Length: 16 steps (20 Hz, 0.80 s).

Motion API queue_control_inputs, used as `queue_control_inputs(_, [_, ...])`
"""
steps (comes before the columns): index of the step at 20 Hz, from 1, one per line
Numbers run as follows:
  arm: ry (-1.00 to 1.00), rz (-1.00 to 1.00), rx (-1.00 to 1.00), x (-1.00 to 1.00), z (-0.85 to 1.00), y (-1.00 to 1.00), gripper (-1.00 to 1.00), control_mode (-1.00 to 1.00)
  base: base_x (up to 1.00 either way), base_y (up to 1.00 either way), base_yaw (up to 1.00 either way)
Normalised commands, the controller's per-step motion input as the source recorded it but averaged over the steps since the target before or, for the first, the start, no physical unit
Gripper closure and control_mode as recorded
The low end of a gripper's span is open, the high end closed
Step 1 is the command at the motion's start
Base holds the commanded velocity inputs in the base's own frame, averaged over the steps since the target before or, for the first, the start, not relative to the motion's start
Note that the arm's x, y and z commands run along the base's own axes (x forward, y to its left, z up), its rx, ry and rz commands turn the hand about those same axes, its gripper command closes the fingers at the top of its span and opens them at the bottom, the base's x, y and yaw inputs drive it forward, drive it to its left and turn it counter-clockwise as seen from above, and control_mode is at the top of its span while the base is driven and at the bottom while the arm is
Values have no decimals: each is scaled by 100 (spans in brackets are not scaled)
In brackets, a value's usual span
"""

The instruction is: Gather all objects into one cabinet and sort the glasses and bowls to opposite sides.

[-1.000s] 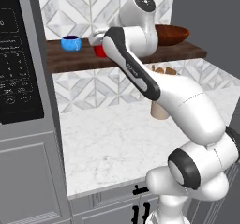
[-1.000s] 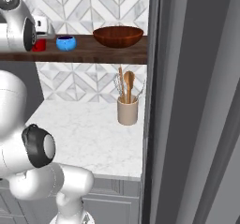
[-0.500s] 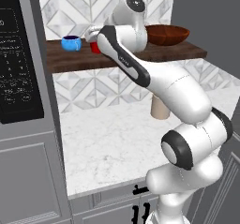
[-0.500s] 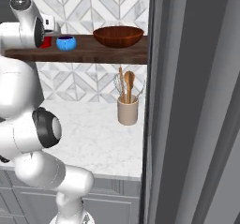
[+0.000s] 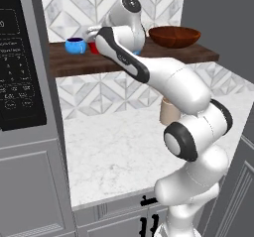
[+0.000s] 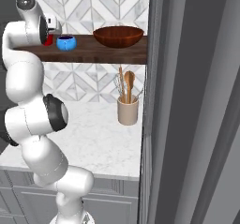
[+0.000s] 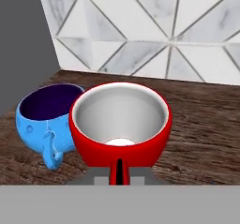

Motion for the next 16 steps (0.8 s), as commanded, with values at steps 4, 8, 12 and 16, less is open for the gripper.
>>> queue_control_inputs(4, [0,0,-2,21,-29,18,100,-100,0,0,0])
queue_control_inputs(8, [0,0,-1,4,-37,7,100,-100,0,0,0])
queue_control_inputs(12, [0,0,0,1,-39,3,100,-100,0,0,0])
queue_control_inputs(16, [0,0,0,0,-37,4,-100,-100,0,0,0])
